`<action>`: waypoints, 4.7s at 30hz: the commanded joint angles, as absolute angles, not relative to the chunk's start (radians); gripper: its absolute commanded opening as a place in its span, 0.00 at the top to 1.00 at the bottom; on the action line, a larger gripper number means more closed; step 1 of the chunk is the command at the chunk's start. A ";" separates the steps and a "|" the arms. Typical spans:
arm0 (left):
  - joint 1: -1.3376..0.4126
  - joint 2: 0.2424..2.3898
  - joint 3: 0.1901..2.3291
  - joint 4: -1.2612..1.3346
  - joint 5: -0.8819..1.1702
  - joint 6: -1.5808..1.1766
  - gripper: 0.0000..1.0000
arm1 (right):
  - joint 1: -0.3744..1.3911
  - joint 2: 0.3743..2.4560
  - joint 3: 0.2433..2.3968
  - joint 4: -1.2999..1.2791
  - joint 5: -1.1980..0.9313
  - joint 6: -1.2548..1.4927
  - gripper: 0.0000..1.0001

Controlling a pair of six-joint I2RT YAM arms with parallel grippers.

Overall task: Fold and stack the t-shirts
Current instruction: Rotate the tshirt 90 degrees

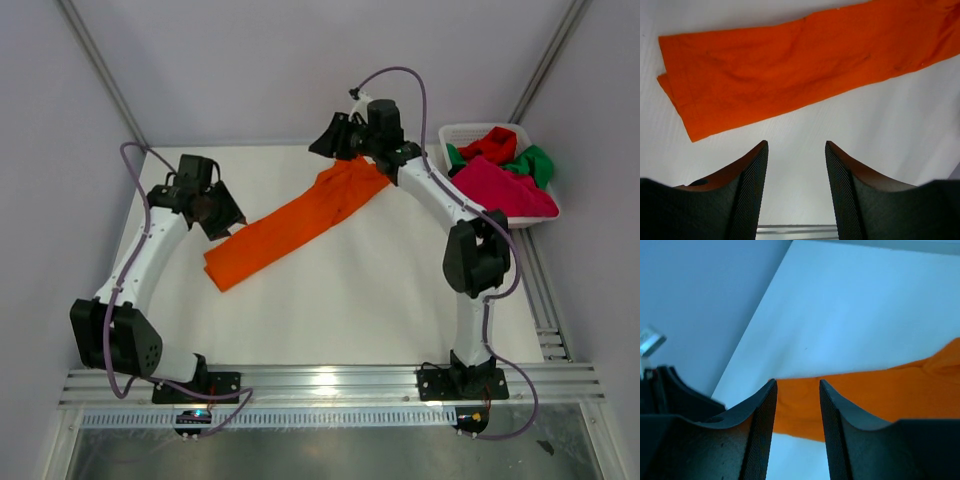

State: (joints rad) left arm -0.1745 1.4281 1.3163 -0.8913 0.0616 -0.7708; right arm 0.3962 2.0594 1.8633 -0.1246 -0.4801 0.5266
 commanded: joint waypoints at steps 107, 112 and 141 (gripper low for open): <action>-0.170 1.331 1.511 -0.867 -0.637 -0.738 0.31 | 0.853 1.415 0.808 -0.315 -0.235 0.503 0.57; -0.170 1.335 1.496 -0.865 -0.629 -0.749 0.31 | 0.854 1.483 0.928 -0.290 -0.238 0.489 0.56; -0.169 1.325 1.500 -0.868 -0.649 -0.746 0.31 | 0.853 1.749 1.019 -0.287 -0.247 0.483 0.57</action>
